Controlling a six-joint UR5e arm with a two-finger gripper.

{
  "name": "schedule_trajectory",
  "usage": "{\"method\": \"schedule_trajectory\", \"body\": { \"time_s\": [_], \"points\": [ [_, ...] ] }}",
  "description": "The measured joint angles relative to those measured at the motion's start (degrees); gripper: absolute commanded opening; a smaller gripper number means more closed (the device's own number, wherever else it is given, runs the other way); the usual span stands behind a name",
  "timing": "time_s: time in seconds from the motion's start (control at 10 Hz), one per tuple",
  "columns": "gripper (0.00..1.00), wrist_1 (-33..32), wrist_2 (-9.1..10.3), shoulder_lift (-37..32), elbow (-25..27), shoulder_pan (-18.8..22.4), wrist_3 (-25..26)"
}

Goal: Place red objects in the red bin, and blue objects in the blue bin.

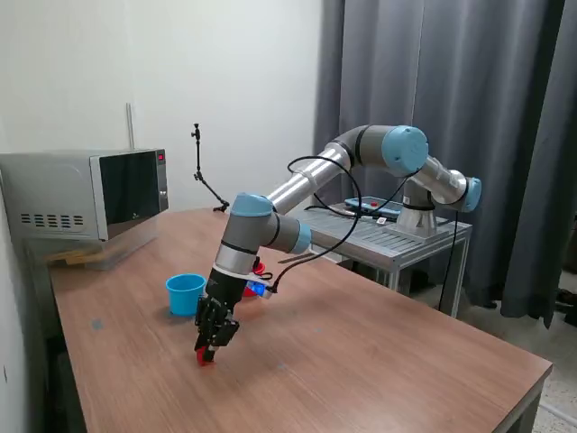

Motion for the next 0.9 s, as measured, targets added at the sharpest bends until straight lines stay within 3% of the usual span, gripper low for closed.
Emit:
{"method": "schedule_trajectory", "body": {
  "time_s": [0.6, 0.9],
  "points": [
    [0.00, 0.3, -0.07, -0.3, 0.4, 0.1, -0.4],
    [0.00, 1.0, -0.18, -3.8, 3.1, 0.2, -0.4]
  ]
}}
